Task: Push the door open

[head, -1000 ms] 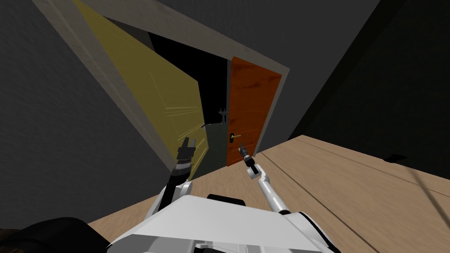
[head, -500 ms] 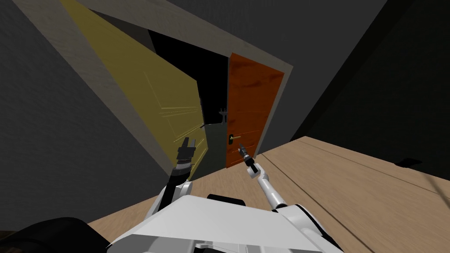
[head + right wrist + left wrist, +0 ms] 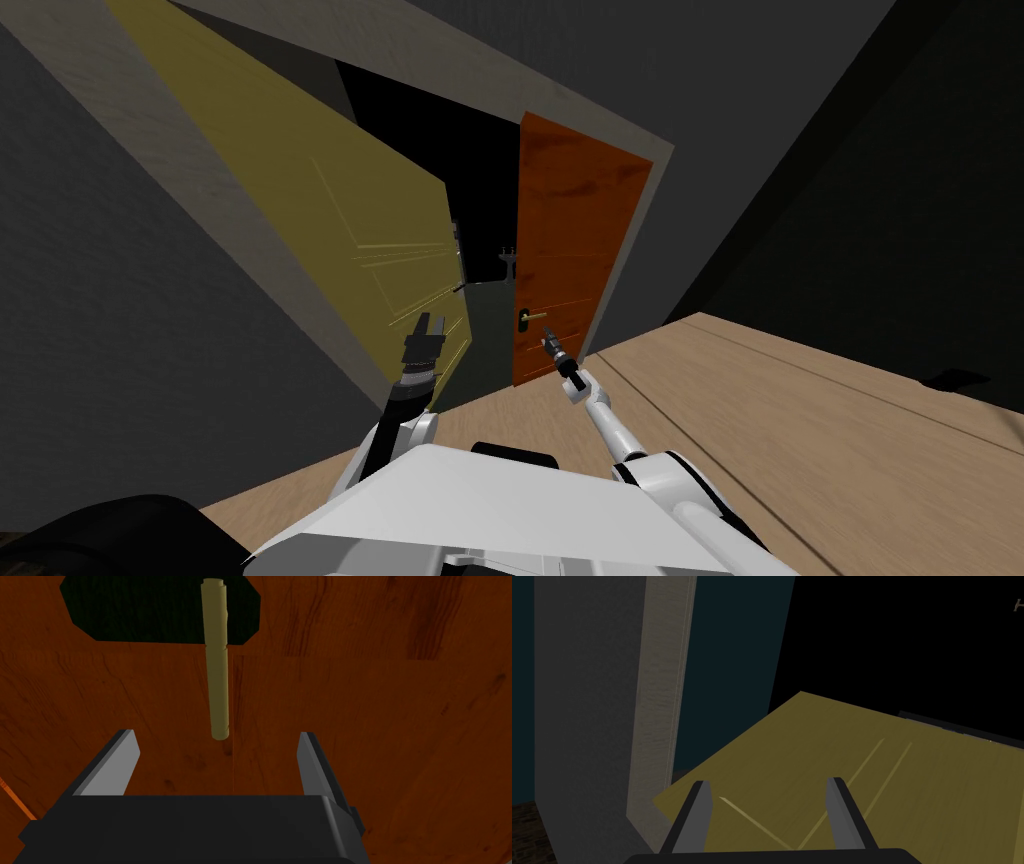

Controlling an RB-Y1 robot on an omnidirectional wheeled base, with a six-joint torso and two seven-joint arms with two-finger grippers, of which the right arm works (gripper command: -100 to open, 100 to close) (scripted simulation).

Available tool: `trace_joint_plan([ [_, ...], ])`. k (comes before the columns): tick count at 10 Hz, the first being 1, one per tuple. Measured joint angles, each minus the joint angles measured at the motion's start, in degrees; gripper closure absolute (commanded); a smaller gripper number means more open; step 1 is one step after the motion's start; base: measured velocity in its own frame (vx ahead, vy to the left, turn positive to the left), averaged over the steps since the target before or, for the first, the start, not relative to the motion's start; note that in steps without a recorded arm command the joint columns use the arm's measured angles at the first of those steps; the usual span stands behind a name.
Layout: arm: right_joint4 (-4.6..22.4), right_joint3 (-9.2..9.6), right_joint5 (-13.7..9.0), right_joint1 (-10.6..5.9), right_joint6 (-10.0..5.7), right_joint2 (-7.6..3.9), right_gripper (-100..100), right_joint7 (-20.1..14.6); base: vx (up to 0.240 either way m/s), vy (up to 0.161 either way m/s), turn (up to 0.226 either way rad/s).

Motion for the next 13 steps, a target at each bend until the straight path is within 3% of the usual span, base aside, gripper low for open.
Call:
trace_joint_plan([
  [2, 2.3, 0.19, 0.5, -1.28, -0.33, -0.15, -100, -0.7, 0.067, -0.056, 0.02],
  [11, 3.3, -1.03, -0.5, -1.69, 0.22, 0.85, -100, 1.2, 0.181, 0.061, 0.032],
  [12, 3.3, -1.05, -0.5, -1.72, 0.23, 0.87, 100, 1.2, -0.013, 0.001, -0.006],
  [13, 3.3, -1.04, -0.5, -1.72, 0.22, 0.86, 100, 1.2, -0.027, -0.006, 0.008],
])
